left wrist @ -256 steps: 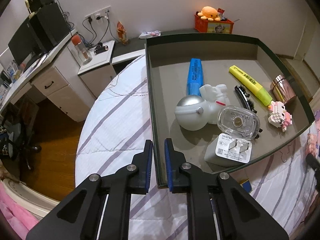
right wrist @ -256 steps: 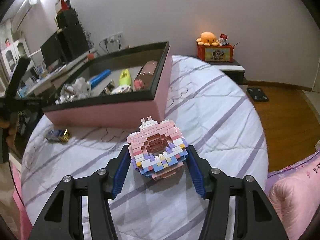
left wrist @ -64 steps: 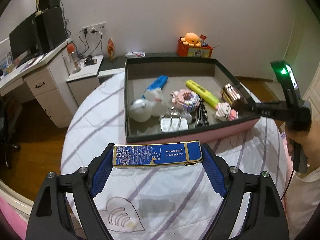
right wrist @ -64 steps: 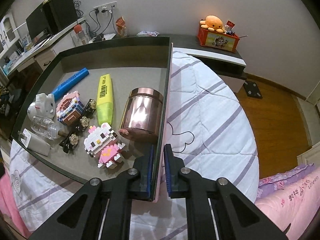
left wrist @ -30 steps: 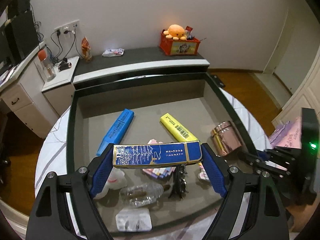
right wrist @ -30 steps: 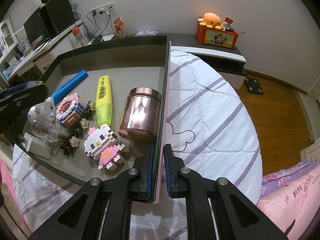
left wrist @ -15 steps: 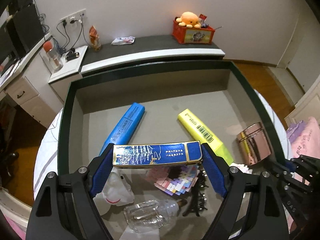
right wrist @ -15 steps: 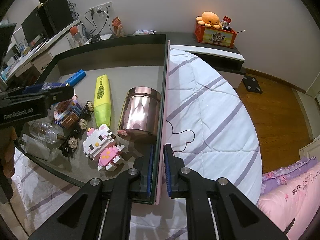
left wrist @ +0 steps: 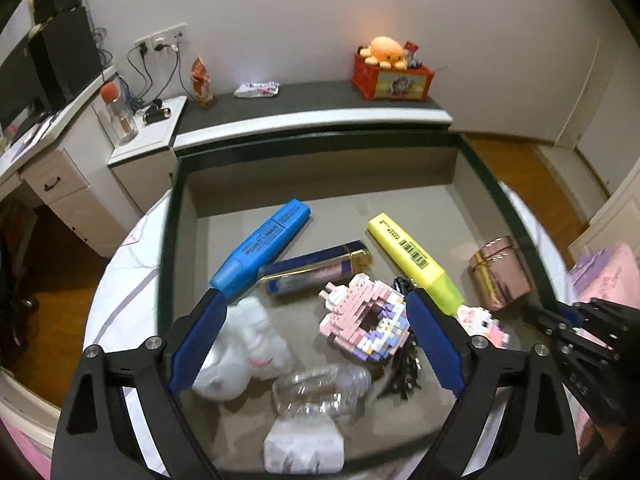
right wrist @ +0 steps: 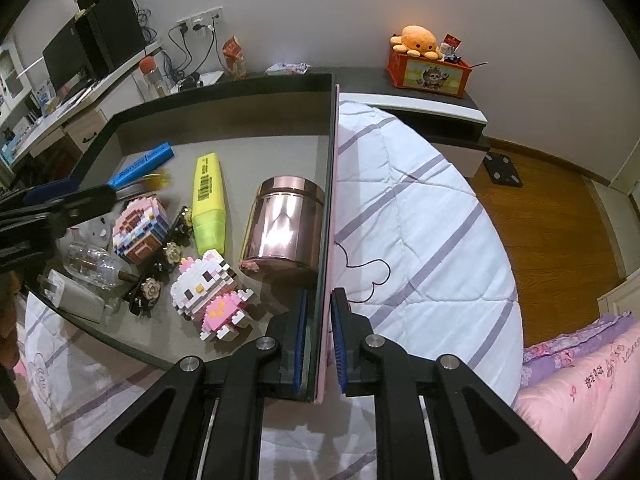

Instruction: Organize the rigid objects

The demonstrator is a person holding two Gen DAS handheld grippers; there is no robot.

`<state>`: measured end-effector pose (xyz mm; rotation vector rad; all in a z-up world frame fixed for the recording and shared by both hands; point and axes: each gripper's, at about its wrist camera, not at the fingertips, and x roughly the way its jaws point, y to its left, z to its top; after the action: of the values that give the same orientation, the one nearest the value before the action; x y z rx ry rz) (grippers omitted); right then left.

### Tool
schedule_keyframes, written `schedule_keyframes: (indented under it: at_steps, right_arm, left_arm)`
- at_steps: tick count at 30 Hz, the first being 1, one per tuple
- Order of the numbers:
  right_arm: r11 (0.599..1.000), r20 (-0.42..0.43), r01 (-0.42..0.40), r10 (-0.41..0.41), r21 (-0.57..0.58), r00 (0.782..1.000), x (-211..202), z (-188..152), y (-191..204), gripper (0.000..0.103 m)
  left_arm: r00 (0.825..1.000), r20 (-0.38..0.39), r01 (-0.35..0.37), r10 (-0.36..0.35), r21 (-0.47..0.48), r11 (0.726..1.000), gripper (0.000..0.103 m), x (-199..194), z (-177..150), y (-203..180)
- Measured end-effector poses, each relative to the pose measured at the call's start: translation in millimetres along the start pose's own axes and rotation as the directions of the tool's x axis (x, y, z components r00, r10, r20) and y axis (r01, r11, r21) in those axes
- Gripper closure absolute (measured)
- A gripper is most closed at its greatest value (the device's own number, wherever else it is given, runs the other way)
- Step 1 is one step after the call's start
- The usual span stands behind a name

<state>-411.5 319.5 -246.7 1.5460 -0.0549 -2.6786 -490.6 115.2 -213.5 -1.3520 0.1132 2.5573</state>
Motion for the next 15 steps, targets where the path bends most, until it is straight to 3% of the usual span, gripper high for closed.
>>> schedule_keyframes:
  at_steps: [3,5,12,15]
  right_arm:
    - [1.0,0.027,-0.005,0.005,0.008,1.0,-11,-2,1,0.074]
    - [1.0,0.047,-0.005,0.005,0.001,0.999,-20,-3,4,0.056]
    - [0.999,0.153,-0.016,0.022,-0.038,0.988,-64,-12,26,0.032]
    - [0.996,0.227,-0.082,0.09,-0.044,0.97,-88,-21,37,0.025]
  left_arm:
    - [0.999,0.047,-0.003,0.005,-0.027,1.0,0.007,-25,-9,12]
    - [0.996,0.093,-0.016,0.02,-0.037,0.999,0.006,-46,-19,18]
    - [0.973,0.23,-0.016,0.025,-0.041,0.999,0.0,-114,-55,18]
    - [0.959,0.277,-0.041,0.054,-0.053,0.998,0.0,-137,-71,15]
